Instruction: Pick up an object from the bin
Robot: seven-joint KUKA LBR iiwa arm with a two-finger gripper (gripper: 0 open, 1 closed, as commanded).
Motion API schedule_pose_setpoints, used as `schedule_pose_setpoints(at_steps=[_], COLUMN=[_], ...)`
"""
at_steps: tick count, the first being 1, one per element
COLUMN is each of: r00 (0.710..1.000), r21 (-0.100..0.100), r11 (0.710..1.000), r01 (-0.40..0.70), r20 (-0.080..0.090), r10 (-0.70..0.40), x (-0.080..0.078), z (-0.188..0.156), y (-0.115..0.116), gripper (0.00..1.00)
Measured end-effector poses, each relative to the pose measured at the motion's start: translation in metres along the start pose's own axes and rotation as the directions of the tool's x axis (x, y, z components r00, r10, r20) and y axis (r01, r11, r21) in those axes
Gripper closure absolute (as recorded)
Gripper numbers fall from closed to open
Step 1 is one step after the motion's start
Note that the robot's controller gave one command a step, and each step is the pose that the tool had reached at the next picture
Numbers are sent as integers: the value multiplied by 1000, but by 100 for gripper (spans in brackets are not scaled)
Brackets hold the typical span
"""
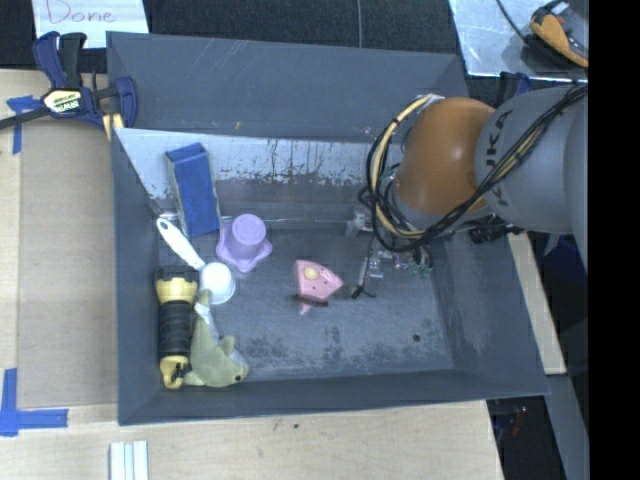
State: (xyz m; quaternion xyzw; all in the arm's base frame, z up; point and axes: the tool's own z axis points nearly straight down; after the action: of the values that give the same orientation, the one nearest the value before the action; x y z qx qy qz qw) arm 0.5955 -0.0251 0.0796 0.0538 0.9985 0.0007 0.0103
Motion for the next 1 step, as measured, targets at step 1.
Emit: schedule_pose_setpoints(at_steps=[1], r00=[1000], r21=[1], r11=[1000], r01=[24], r20=[0], r10=[-24], x=[16], z=[4], y=[24], gripper=[0])
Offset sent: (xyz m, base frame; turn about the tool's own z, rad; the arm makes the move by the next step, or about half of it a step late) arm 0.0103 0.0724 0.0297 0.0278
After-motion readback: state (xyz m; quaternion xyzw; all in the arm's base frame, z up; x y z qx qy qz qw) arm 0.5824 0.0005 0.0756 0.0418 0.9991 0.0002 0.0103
